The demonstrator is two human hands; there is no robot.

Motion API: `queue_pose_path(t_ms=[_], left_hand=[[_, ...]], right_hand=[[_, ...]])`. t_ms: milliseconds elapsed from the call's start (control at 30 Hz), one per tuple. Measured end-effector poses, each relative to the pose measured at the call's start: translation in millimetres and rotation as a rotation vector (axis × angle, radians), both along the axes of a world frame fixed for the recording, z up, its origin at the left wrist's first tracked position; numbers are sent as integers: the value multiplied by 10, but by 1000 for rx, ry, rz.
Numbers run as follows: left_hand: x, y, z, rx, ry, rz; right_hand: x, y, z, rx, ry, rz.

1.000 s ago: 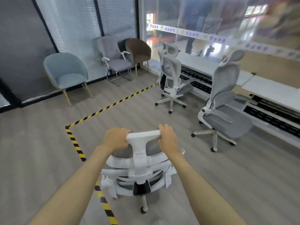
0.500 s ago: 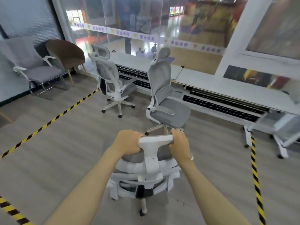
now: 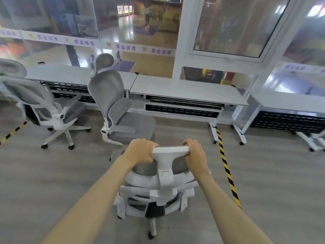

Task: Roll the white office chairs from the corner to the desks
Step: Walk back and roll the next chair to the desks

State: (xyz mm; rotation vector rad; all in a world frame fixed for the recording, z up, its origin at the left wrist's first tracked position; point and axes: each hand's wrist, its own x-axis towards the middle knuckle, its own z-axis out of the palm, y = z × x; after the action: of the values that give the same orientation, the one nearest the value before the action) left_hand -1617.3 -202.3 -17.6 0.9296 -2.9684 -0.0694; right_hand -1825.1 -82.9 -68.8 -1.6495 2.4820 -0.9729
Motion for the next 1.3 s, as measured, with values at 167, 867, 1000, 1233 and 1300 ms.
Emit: queue_pose_path(t_ms=[167,867,1000,1233,1300], left_hand=[[-958,-292,-39,-16,2,-62],[-4106,-2255,130,-27,-64,41],[-4469,-2755,220,-86,-63,-21],[-5042,-3764,228,-110,-84,-44],[-5178,-3989,242,-124,-115,-53]], right_hand=[[-879,-135,-35,-21,-3,-88],[-3504,-1640,-4,21,82,-104],[-3719,-2113,41,51,77,-139],[-4147,-3060,130,120,7,-171],[-4280,-3316,138,154,19,-183]])
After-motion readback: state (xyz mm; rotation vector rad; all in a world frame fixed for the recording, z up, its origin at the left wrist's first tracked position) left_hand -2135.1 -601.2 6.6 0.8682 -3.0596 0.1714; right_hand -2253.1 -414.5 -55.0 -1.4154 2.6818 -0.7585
